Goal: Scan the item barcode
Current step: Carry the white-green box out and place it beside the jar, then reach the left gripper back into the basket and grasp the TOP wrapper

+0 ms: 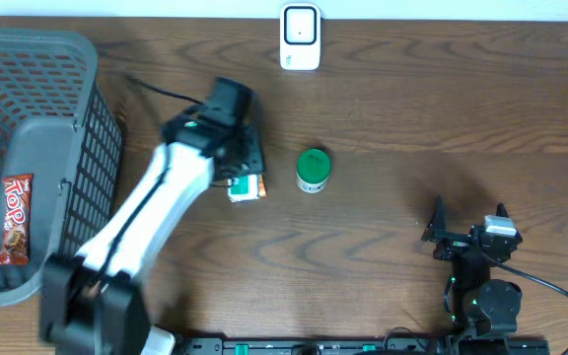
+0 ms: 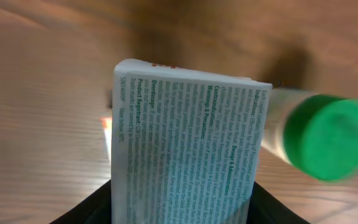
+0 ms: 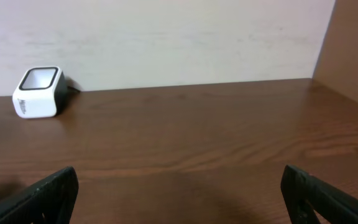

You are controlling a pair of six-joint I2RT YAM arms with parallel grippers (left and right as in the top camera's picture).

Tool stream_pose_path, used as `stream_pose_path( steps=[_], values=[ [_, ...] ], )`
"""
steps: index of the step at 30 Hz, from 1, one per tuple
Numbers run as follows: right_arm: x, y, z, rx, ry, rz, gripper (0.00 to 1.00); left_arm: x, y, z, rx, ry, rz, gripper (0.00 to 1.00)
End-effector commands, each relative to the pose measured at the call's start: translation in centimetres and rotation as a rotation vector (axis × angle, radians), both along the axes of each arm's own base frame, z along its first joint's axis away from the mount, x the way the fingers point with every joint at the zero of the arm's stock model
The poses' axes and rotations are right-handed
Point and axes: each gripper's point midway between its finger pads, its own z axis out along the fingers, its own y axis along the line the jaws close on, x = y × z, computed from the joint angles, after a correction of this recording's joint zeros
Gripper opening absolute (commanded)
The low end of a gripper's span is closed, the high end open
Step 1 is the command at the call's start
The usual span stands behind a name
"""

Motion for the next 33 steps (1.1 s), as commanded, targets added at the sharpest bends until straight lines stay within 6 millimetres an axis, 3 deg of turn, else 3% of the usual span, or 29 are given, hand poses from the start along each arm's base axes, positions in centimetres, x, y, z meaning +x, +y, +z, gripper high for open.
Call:
stream_pose_path(
  steps=[1,4,8,10,13,16,20,21,23,24,26,30,33],
  values=[
    [0.0,-0.1,0.0,0.010,-0.001,-0.005,0.99,-0.8,-1.3,-4.3,0.051,0.099,-0.004,0.53],
    [0.0,-0.1,0.0,0.010,-0.001,-0.005,0.99,-1.3,-3.3,-7.0,0.065,0.140,-0.043,0.53],
    [0.0,-0.1,0.0,0.010,-0.001,-0.005,0.99,-1.6,-5.6,-8.0,0.060,0.124,-0.100,0.54],
    [0.0,-0.1,0.0,0.010,-0.001,-0.005,0.99,-1.4,-6.6,-7.9,0.047,0.097,-0.118,0.66],
    [0.0,-0.1,0.0,0.010,-0.001,-0.005,0.99,-0.8,-6.6,-7.8,0.050,0.072,-0.115,0.78],
    [0.0,-0.1,0.0,0.010,-0.001,-0.005,0.99,-0.1,-5.4,-6.8,0.083,0.043,-0.085,0.79],
    [0.0,-0.1,-0.1,0.010,0.000,-0.005,0.99,1.4,-4.4,-0.8,0.055,-0.083,-0.116,0.87],
    [0.0,-0.1,0.0,0.010,-0.001,-0.005,0.99,1.7,-3.3,3.1,0.062,-0.159,-0.107,0.89],
    [0.0,-0.1,0.0,0.010,-0.001,-0.004,0.99,1.5,-2.0,7.6,0.076,-0.254,-0.105,0.93],
    [0.0,-0.1,0.0,0.010,-0.001,-0.005,0.99,1.1,-0.7,11.3,0.094,-0.338,-0.099,0.94],
    [0.0,-0.1,0.0,0.010,-0.001,-0.005,0.99,0.6,1.3,15.5,0.121,-0.437,-0.065,0.98],
    [0.0,-0.1,0.0,0.010,-0.001,-0.005,0.99,-2.3,8.4,24.6,0.180,-0.667,0.130,0.99],
    [0.0,-0.1,0.0,0.010,-0.001,-0.005,0.99,-4.8,14.1,27.9,0.199,-0.756,0.317,0.99]
  ],
)
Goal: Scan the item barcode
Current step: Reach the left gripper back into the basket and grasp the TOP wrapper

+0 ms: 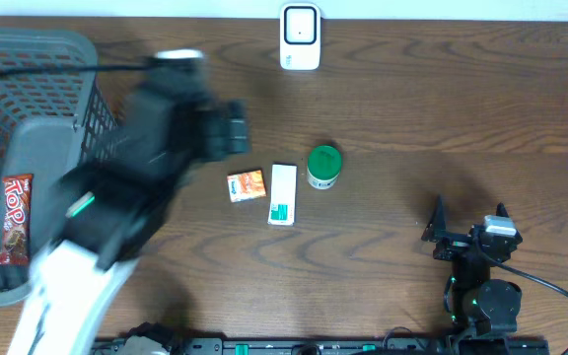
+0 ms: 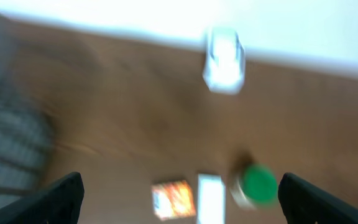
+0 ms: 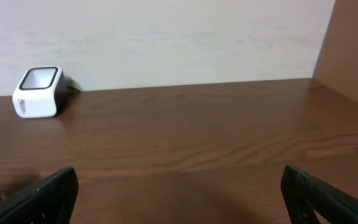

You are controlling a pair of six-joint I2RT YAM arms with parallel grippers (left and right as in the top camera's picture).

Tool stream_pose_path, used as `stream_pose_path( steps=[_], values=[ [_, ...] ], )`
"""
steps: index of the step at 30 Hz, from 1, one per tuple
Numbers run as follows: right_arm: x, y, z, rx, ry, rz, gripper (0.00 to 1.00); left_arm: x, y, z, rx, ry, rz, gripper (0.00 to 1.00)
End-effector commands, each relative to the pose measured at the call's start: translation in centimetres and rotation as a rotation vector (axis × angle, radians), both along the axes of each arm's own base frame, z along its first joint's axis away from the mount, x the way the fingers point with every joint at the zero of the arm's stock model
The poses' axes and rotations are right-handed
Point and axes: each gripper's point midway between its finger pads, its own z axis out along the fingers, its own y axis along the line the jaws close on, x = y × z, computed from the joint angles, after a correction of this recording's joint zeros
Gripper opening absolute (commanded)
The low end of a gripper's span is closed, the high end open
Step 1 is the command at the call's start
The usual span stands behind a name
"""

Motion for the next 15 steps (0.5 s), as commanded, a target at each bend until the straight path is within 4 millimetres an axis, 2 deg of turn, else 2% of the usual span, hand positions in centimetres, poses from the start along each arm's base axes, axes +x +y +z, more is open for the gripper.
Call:
stream_pose_path(
  steps=[1,3,6,9,12,15],
  values=[
    [0.0,-0.1,-0.1,0.010,0.000,-0.005,0.99,-2.6,8.4,2.6,0.036,-0.086,0.287,0.99],
    [0.0,-0.1,-0.1,0.010,0.000,-0.004,0.99,-5.2,13.3,3.0,0.014,-0.098,0.479,0.99],
    [0.0,-0.1,-0.1,0.010,0.000,-0.005,0.99,-7.6,17.9,2.6,0.029,-0.071,0.668,0.98],
    [0.0,-0.1,-0.1,0.010,0.000,-0.005,0.99,-9.6,22.2,0.8,0.040,0.018,0.848,0.98],
    [0.0,-0.1,-0.1,0.010,0.000,-0.005,0.99,-9.9,24.8,-1.4,0.019,0.109,0.942,0.98],
    [0.0,-0.1,-0.1,0.010,0.000,-0.005,0.99,-8.9,26.6,-3.7,-0.035,0.186,0.966,0.98]
  ],
)
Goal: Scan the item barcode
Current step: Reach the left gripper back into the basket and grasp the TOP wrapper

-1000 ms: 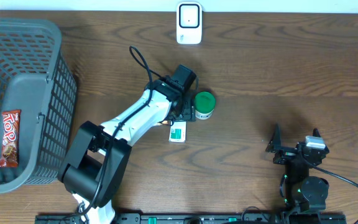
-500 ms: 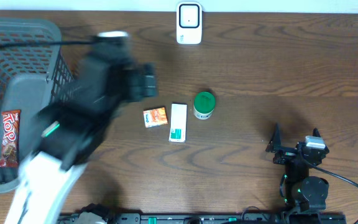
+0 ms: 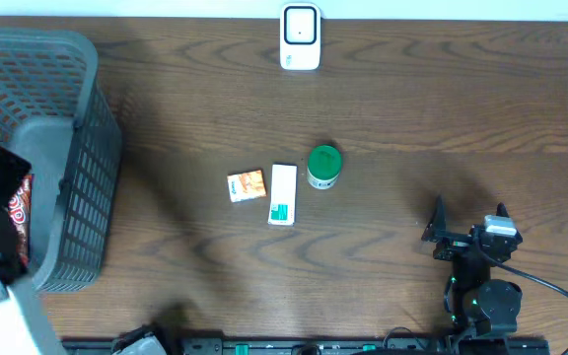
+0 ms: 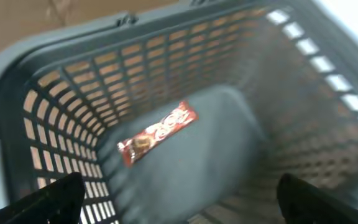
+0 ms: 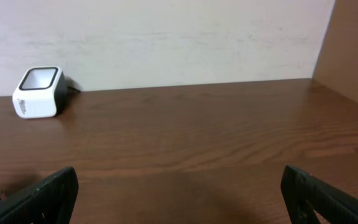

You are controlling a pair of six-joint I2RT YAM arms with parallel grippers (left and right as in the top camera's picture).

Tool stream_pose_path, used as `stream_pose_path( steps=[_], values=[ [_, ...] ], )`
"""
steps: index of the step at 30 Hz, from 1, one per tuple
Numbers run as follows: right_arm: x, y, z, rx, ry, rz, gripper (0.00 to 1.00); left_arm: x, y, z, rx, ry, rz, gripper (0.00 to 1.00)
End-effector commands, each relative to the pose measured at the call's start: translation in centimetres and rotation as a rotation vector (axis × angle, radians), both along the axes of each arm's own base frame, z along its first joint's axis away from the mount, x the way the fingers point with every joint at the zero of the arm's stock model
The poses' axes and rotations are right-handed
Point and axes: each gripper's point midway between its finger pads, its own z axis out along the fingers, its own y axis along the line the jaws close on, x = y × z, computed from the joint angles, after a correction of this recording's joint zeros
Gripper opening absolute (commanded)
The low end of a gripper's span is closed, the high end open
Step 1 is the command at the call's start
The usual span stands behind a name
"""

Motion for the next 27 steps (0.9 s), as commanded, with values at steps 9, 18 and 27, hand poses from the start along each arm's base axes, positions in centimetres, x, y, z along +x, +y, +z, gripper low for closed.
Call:
stream_pose_path(
  steps=[9,18,27],
  values=[
    [0.0,-0.1,0.0,0.010,-0.001,-0.004,0.99,3.2,6.8,-14.4,-0.232,0.492,-0.055,0.98],
    [0.0,-0.1,0.0,0.010,-0.001,-0.004,0.99,2.7,9.8,-23.5,-0.389,0.748,-0.130,0.99],
    [0.0,-0.1,0.0,0.010,-0.001,-0.004,0.99,3.1,10.5,-27.3,-0.411,0.844,-0.242,0.95]
  ],
)
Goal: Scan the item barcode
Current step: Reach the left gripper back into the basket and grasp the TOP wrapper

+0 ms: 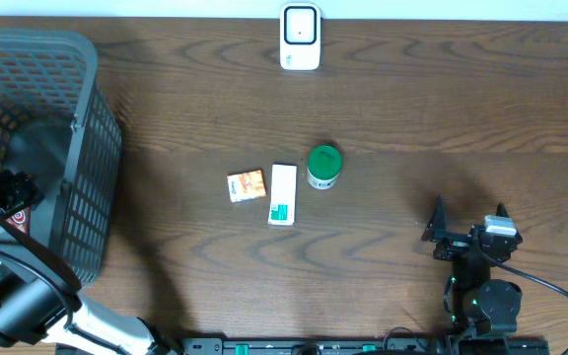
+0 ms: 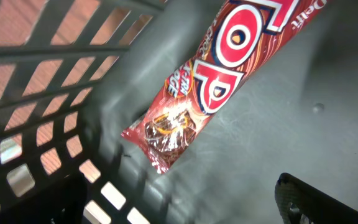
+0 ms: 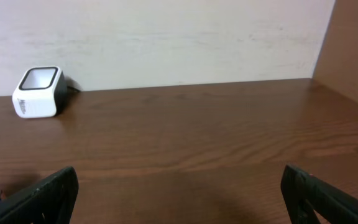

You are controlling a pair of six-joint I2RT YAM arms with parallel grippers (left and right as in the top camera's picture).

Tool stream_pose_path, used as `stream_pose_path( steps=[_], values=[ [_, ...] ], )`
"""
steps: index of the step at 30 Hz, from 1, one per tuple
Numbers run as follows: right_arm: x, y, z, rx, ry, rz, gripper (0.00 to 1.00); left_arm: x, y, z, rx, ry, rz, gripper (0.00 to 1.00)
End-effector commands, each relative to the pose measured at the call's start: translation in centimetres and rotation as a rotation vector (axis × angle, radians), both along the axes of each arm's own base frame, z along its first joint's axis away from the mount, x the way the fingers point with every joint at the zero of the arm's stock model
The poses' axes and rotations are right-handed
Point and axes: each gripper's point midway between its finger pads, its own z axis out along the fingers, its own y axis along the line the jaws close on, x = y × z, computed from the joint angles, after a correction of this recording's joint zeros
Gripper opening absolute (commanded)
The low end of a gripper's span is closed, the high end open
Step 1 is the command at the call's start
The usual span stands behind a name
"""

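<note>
A red TOP candy bar (image 2: pixel 229 81) lies on the floor of the grey basket (image 1: pixel 77 59); overhead only a bit of it (image 1: pixel 18 212) shows beside the arm. My left gripper (image 2: pixel 173 205) hangs open low inside the basket, just short of the bar's near end, with nothing between its fingers. The white scanner (image 1: pixel 300 37) stands at the table's far edge and also shows in the right wrist view as the scanner (image 3: pixel 39 92). My right gripper (image 1: pixel 468 222) rests open near the front right, its jaws wide apart over bare wood (image 3: pixel 179 193).
In the middle of the table lie a small orange box (image 1: pixel 247 184), a white box (image 1: pixel 283 193) and a green-capped bottle (image 1: pixel 322 166). The basket's tall mesh walls surround the left gripper. A wall rises behind the scanner.
My left gripper was high above the basket with the candy bar small below it. Now it is down inside the basket, close over the bar, still open. The right arm has not moved.
My left gripper was shut on the white box beside the green-capped bottle. Then the box lay on the table next to the orange box and the gripper was open and raised. Then it was over the basket, and now it is low inside it at the candy bar.
</note>
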Motion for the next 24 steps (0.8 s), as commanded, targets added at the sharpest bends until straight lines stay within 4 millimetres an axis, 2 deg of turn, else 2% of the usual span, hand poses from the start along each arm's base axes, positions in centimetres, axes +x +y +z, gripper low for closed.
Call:
stream_pose_path(
  steps=[1,15,24],
  values=[
    [0.0,-0.1,0.0,0.010,-0.001,-0.004,0.99,-0.1,-0.1,-1.6,-0.033,0.036,-0.090,0.95],
    [0.0,-0.1,0.0,0.010,-0.001,-0.004,0.99,1.1,1.0,-5.2,0.031,-0.016,-0.192,0.95],
    [0.0,-0.1,-0.1,0.010,0.000,-0.004,0.99,1.8,0.3,-8.2,0.029,-0.090,-0.205,0.96]
  ],
)
